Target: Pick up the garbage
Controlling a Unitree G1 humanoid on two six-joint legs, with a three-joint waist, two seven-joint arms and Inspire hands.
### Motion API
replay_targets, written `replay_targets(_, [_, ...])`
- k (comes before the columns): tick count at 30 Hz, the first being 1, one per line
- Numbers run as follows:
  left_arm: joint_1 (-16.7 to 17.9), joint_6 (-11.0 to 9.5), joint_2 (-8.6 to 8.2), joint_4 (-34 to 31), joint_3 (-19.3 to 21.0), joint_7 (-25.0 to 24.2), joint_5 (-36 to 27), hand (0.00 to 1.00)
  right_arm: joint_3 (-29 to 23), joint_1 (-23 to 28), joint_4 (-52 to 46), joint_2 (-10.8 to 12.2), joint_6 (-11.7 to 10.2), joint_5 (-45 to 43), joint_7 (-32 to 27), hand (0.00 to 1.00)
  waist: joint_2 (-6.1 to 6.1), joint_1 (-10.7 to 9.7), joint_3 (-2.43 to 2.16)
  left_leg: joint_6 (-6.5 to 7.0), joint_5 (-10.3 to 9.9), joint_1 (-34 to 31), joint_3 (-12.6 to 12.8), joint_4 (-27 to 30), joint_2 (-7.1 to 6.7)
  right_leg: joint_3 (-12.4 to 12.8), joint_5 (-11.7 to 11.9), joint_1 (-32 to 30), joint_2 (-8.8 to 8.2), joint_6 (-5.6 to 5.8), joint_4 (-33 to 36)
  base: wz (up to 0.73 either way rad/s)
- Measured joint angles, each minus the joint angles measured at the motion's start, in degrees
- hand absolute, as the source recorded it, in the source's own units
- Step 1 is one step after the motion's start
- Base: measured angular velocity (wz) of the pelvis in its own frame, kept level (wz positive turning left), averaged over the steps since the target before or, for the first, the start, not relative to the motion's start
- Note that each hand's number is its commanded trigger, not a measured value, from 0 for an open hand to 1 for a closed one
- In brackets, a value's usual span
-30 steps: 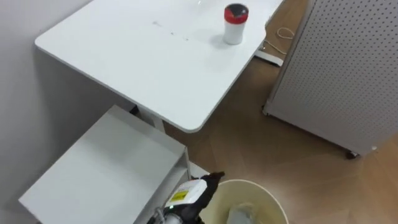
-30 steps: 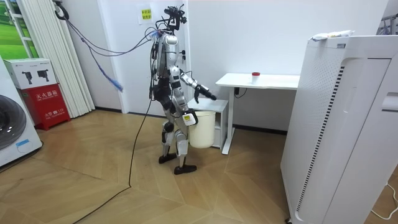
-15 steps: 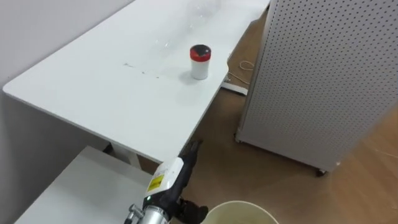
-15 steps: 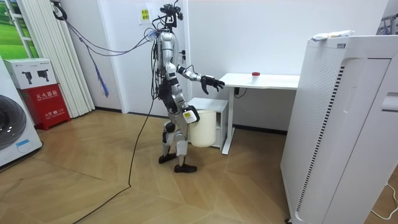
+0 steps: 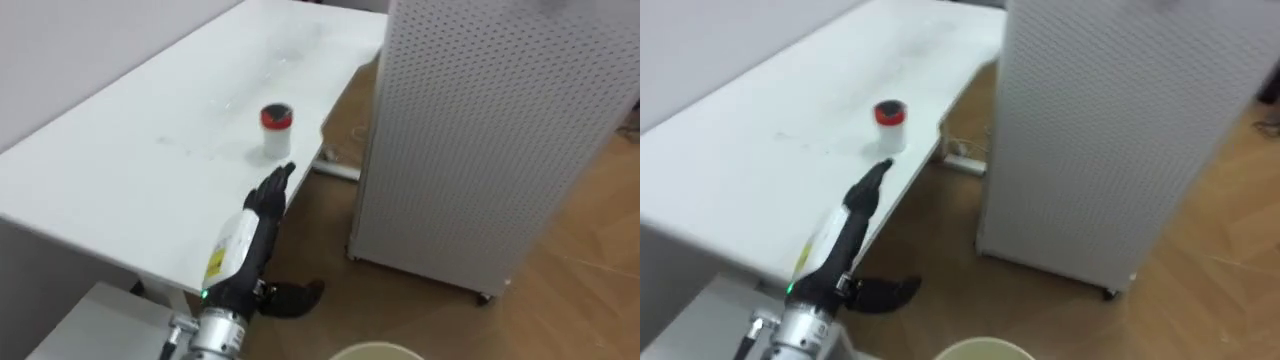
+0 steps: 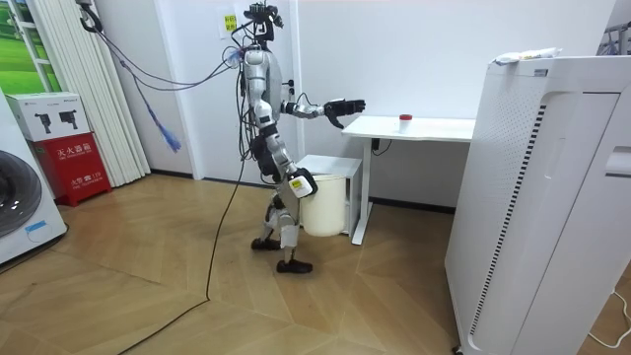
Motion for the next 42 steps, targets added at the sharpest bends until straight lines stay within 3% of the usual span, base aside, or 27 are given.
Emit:
replay_targets(2, [0.6,-0.6,-0.07,-0.6,1.5,0.1,-0.1,0.00,0.0,0.1,0.0,0.3,0.2,-1.2,-0.2,1.00,0.15,0.7,-0.62,0.29,2.9,-0.8,-0.8,-1.4,0.21,0.7,-0.8,-0.1,0.97,-0.23,1.9,-0.77])
replay_targets(3, [0.8,-0.7,0.31,-0.8,2.2,1.0,-0.1,0.00,0.0,0.5,0.0,0.7,0.2,-2.2,-0.2,1.00,-0.47,-0.1,-1.26,0.33,2.9,-0.2,-0.6,-2.0,0.27,0.3,-1.0,0.3,0.85,-0.21,1.8,-0.40])
replay_targets(4, [0.8,-0.9,0.32,-1.0,2.4,1.3,-0.1,0.00,-0.1,0.7,0.0,0.6,0.3,-2.4,-0.2,1.00,-0.72,-0.4,-1.38,0.28,2.9,0.3,-0.5,-2.2,0.28,0.2,-1.0,0.5,0.87,-0.16,1.7,0.00])
replay_targets(7, [1.0,-2.2,0.32,-1.0,4.0,3.5,-0.2,0.00,-3.4,1.8,-0.6,0.4,0.2,-2.5,-0.8,1.00,-0.38,-0.6,-1.07,0.06,2.5,1.8,-0.5,-2.5,0.25,0.3,-1.2,1.9,1.36,-0.49,0.8,-0.08])
replay_targets(12, [1.0,-2.8,0.38,-1.1,4.7,4.9,-2.7,0.00,-4.4,1.8,-1.0,0.4,0.2,-2.7,-2.3,1.00,0.60,-0.3,-0.71,-0.16,2.5,3.4,-0.6,-4.7,0.10,0.4,-2.1,2.3,1.32,-1.41,0.8,0.01])
replay_targets(26, [3.1,-3.4,0.49,-1.9,6.1,10.7,-3.0,0.00,-4.2,1.8,-1.2,1.2,0.1,-2.3,-2.7,1.00,0.96,0.7,-0.70,-0.62,2.8,6.5,-0.7,-6.2,0.12,0.4,-4.6,5.3,1.37,-2.74,-1.0,0.01])
replay_targets(29, [3.5,-3.4,0.70,-2.0,6.3,10.9,-3.4,0.00,-4.1,2.3,-1.4,1.2,0.1,-2.6,-2.8,1.00,0.84,0.6,-0.59,-0.90,2.6,5.9,-0.7,-2.9,0.38,0.7,-5.2,6.2,1.34,-3.17,-0.7,-0.07])
replay_targets(33, [3.7,-3.5,0.40,-1.9,7.0,10.8,-4.7,0.00,-4.2,3.0,-1.9,1.1,0.1,-2.8,-2.9,1.00,0.72,0.6,-0.34,-1.69,2.1,1.1,-1.0,6.2,1.13,1.0,-5.7,7.4,1.82,-4.05,0.2,-0.01])
replay_targets(35, [4.3,-3.5,0.23,-1.8,7.6,10.8,-5.9,0.00,-4.2,3.0,-2.0,0.9,0.1,-3.2,-3.0,1.00,0.54,0.6,-0.22,-1.64,2.1,-1.2,-2.1,4.8,0.82,1.0,-5.8,7.4,1.85,-4.27,0.3,0.00])
replay_targets(38, [5.8,-3.5,0.21,-1.8,8.6,10.9,-7.2,0.00,-4.3,3.0,-2.1,0.6,0.3,-3.2,-3.7,1.00,0.62,1.2,-0.17,-2.76,4.2,-5.8,-2.4,-1.0,0.27,0.8,-6.0,7.7,2.24,-4.45,0.0,-0.02])
replay_targets(40, [6.0,-3.5,0.04,-1.8,8.6,10.9,-9.9,0.00,-4.3,3.2,-2.1,0.6,0.6,-3.1,-4.3,1.00,0.86,2.3,-0.25,-2.07,8.9,-7.2,-2.5,-4.2,0.30,0.6,-7.1,8.1,2.58,-4.15,0.2,-0.03])
replay_targets(42, [6.0,-3.5,0.16,-1.8,8.6,10.8,-11.6,0.00,-4.3,3.6,-2.4,0.6,0.6,-3.3,-4.5,1.00,0.96,2.2,-0.28,-0.62,11.1,-6.5,-2.5,-4.5,0.01,-0.1,-8.1,8.4,2.37,-3.64,0.3,0.12])
